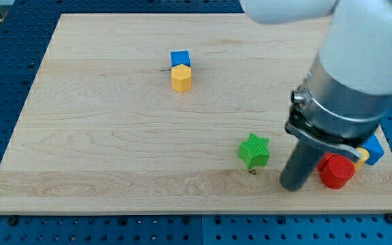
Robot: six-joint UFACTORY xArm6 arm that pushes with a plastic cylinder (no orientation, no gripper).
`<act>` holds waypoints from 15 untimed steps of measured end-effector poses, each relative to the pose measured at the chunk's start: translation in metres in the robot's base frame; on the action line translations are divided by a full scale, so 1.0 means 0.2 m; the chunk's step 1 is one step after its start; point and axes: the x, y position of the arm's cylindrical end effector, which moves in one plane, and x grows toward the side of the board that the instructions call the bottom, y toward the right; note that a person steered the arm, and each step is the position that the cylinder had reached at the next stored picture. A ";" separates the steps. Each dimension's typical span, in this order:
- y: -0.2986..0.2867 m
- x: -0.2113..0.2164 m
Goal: Move the green star to the yellow hexagon
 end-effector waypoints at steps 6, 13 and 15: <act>-0.60 -0.21; -1.05 -0.41; -0.87 -0.33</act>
